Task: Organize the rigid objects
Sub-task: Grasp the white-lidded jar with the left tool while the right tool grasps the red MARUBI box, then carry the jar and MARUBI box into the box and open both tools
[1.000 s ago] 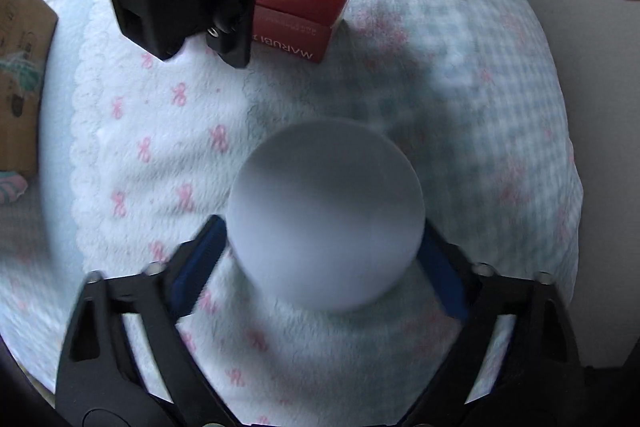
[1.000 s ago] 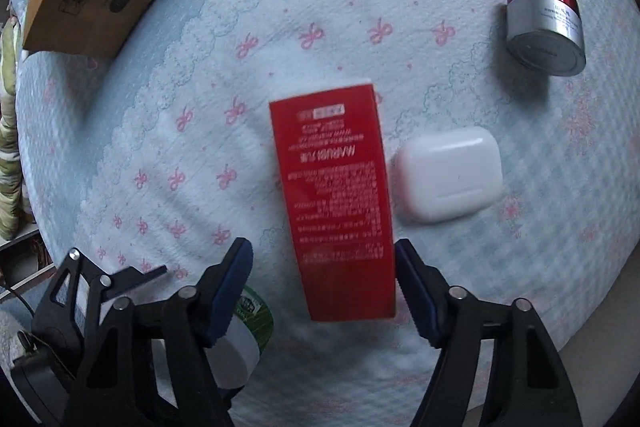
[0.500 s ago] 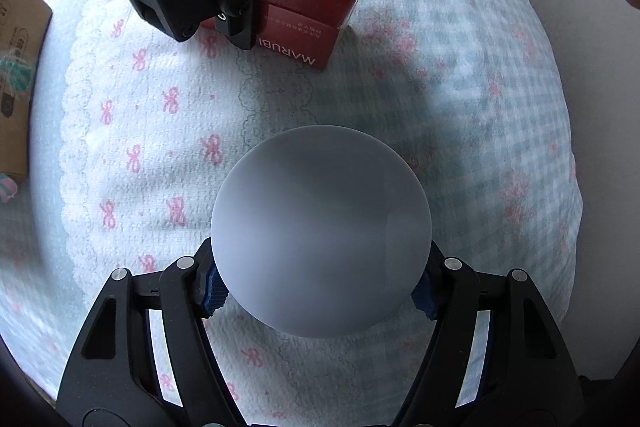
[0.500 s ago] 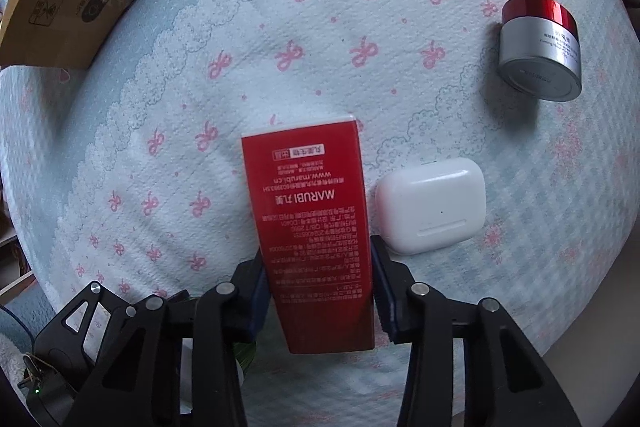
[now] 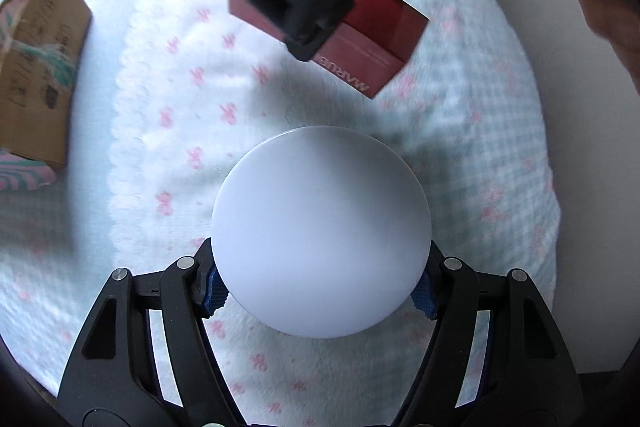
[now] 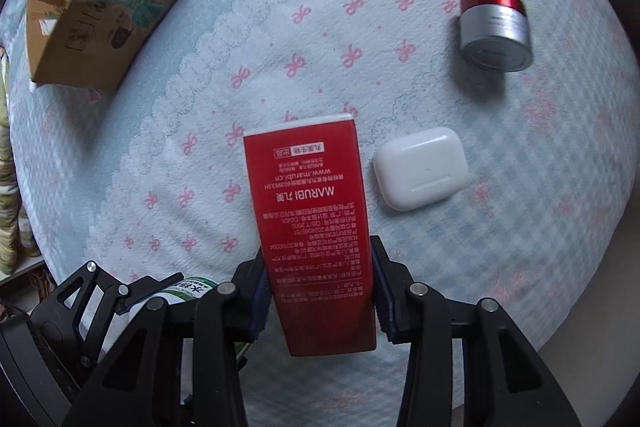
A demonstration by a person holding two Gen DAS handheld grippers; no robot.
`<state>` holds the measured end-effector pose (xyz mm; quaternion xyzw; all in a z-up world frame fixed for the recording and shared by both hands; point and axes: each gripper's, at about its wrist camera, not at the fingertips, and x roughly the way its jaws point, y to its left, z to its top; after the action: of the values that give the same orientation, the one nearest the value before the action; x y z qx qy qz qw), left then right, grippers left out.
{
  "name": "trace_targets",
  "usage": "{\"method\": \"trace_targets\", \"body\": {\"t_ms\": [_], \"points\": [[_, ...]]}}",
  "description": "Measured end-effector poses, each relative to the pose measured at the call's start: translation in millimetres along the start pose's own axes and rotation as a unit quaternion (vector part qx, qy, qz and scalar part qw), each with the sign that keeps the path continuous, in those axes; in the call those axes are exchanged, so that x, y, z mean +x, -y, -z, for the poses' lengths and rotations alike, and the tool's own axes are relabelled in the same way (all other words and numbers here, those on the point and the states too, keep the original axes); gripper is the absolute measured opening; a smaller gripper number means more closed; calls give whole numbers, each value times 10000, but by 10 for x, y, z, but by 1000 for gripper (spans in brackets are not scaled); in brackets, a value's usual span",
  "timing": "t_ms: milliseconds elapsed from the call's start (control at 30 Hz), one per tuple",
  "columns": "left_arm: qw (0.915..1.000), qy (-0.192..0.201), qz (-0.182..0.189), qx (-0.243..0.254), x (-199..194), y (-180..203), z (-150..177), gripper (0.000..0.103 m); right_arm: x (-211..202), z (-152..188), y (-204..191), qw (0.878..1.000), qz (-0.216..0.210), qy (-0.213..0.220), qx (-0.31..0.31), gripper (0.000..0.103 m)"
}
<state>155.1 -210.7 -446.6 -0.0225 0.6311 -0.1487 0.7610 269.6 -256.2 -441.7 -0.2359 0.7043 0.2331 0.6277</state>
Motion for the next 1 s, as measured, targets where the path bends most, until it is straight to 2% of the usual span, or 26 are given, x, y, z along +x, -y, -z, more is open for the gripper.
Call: {"method": "trace_targets", "body": {"t_ms": [167, 333, 600, 833, 1000], "points": [[9993, 351, -36, 134, -572, -27, -86, 68, -530, 150, -41, 9991, 52, 296, 297, 40], [9966, 776, -140, 217, -1314, -123, -145, 68, -1197, 347, -171, 9952, -49, 724, 657, 40], [9919, 1182, -393, 232, -2231, -477, -139, 68, -2052, 381, -641, 9895, -32, 1358, 502, 40], [9898, 1373, -373, -52, -2805, -1145, -242, 68, -2540, 279, -1139, 9798, -172, 1881, 660, 40], [9893, 1387, -435, 78, -3045, -1754, -336, 68, -2691, 96, -1472, 9704, -448, 2132, 1037, 40]]}}
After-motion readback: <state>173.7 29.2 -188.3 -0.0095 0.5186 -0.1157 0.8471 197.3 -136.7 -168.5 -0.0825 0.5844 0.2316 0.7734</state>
